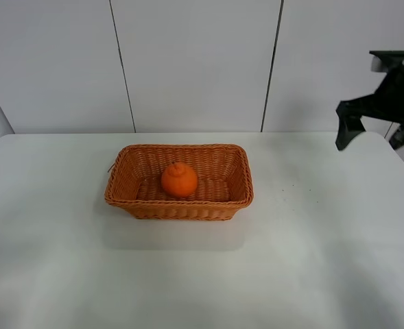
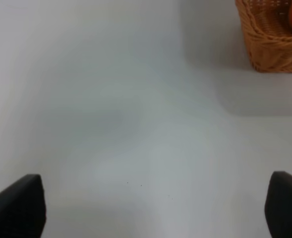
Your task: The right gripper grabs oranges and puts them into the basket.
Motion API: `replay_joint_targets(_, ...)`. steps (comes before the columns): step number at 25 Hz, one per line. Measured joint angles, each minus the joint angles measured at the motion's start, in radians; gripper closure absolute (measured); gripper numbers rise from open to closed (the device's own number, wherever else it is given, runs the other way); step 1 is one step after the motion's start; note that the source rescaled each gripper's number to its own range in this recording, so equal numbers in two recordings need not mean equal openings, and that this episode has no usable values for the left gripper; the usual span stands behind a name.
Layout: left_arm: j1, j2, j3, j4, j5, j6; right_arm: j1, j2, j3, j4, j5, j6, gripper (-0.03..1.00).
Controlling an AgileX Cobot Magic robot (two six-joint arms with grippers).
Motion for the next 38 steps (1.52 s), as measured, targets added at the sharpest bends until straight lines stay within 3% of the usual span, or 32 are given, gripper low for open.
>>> replay_joint_targets(6,0.0,0.0,0.0,0.0,0.0,0.0,0.0,-0.395,0.479,-0.002,-0.004,-0.022,-0.01)
replay_joint_targets(13,0.0,0.0,0.0,0.0,0.0,0.0,0.0,-0.88,0.842,-0.003,-0.173,-0.032,-0.01)
replay_joint_targets(20,0.0,0.0,0.0,0.0,0.0,0.0,0.0,-1.326,0.883,-0.006,-0.192,-0.032,-0.01)
replay_joint_targets(26,0.0,0.0,0.0,0.0,0.0,0.0,0.0,-1.578,0.885,-0.006,-0.193,-0.032,-0.01)
replay_joint_targets(38,0.0,0.0,0.0,0.0,0.0,0.0,0.0,-1.618,0.885,-0.007,-0.192,-0.032,-0.01)
